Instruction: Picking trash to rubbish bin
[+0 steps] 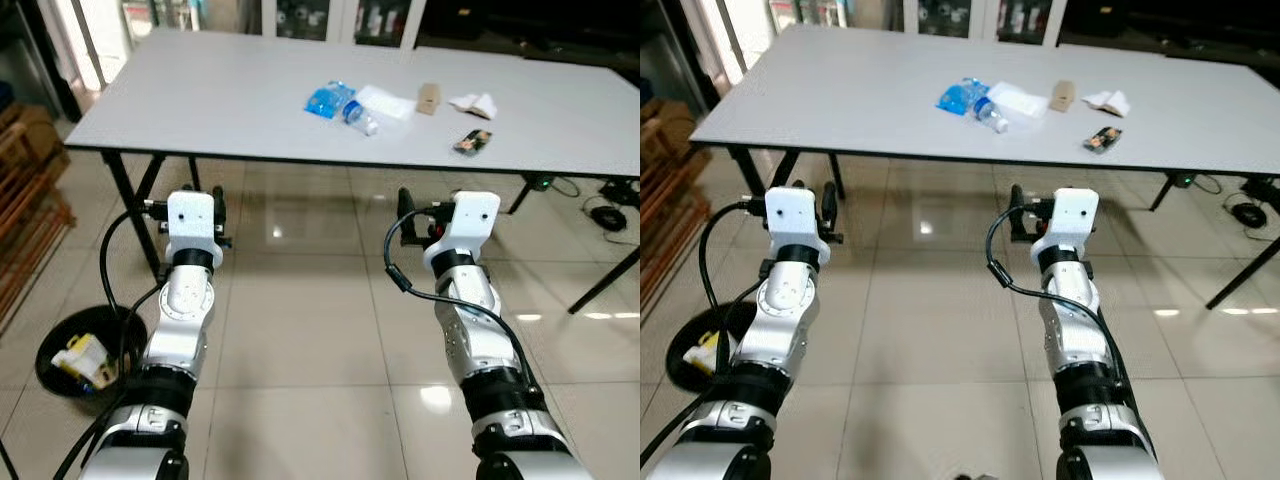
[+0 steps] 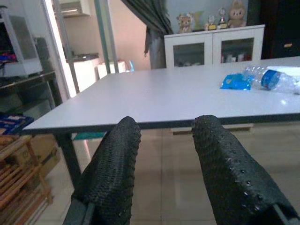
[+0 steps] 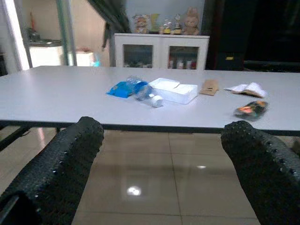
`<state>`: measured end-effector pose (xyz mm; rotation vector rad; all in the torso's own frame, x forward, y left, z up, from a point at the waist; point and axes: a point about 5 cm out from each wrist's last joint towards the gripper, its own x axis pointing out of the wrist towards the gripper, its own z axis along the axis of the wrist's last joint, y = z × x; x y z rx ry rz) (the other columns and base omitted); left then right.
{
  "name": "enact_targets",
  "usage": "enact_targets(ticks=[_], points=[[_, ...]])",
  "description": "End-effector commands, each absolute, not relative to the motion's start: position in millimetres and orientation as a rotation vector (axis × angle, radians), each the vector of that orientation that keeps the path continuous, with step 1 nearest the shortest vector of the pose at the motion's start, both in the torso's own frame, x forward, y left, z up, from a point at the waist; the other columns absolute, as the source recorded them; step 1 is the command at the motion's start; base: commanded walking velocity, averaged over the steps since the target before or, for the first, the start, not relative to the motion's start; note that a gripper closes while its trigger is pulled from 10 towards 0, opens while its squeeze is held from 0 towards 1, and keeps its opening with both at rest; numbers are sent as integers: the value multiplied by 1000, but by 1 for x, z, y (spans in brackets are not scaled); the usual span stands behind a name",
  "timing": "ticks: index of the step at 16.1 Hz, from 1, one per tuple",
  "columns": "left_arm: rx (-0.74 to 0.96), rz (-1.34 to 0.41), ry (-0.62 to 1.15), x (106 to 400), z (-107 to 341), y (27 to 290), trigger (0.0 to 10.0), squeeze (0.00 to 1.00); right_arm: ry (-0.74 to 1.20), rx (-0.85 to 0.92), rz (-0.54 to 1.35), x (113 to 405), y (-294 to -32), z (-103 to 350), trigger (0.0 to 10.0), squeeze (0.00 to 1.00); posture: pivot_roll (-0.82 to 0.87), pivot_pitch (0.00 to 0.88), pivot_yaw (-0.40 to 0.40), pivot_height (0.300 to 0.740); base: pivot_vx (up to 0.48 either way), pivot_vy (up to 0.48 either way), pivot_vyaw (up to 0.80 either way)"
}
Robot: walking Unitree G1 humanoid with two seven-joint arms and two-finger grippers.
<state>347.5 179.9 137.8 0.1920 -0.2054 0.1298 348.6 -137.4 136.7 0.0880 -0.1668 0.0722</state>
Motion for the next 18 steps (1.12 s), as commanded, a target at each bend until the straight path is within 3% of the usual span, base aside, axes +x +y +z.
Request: enact_targets(ticks=[1,5,18], points=[[186,148,-220,348,144,182,10000,0,-165,91,73,347,-139,138,10000,0,9,4,-89,740,0,0,0],[183,149,-215,348,146,182,10000,0,-154,94,80,347,-137,140,10000,0,8,14,-85,740,0,-262,0],[165,156,-191,348,146,183,10000,0,-125,97,112,345,-131,139,10000,0,3,27,-87,740,0,-480,0]])
